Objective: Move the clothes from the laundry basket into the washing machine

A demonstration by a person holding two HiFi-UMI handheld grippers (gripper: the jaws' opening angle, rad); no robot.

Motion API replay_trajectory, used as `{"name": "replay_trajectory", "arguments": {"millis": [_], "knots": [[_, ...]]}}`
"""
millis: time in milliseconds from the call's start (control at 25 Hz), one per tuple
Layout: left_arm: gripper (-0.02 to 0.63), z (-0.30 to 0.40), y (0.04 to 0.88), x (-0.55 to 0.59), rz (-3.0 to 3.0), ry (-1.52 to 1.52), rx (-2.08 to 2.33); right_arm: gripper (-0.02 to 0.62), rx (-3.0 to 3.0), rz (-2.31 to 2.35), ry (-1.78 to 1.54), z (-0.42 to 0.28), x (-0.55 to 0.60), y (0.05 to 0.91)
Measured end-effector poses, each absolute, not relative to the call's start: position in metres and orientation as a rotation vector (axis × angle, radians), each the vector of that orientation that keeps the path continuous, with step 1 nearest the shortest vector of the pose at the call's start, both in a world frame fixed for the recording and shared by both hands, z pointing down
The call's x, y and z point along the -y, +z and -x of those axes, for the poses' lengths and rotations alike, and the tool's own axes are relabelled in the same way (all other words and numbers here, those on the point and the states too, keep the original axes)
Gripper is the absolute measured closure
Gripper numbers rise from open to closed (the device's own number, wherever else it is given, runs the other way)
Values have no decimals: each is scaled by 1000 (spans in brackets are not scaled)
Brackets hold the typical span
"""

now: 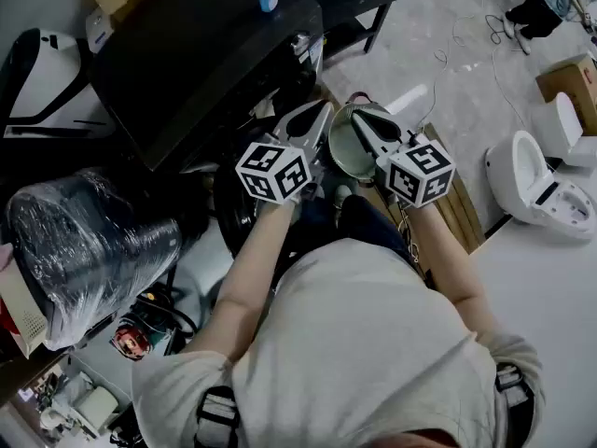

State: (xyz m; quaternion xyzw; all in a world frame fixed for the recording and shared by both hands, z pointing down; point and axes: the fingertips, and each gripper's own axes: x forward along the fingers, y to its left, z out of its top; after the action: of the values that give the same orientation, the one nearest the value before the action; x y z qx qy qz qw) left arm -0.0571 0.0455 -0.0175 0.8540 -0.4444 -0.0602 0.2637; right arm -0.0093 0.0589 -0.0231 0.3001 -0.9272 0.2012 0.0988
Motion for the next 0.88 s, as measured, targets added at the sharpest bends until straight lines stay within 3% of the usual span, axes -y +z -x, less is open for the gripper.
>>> {"name": "replay_trajectory", "arguments": {"millis": [200,880], "knots": [[595,42,-4,-58,-2280,21,1165,588,2786,-866,577,17,-67,-46],[597,58,10,-60,-2247,196,1348,588,2714,-972,521,1,-63,-36]]}}
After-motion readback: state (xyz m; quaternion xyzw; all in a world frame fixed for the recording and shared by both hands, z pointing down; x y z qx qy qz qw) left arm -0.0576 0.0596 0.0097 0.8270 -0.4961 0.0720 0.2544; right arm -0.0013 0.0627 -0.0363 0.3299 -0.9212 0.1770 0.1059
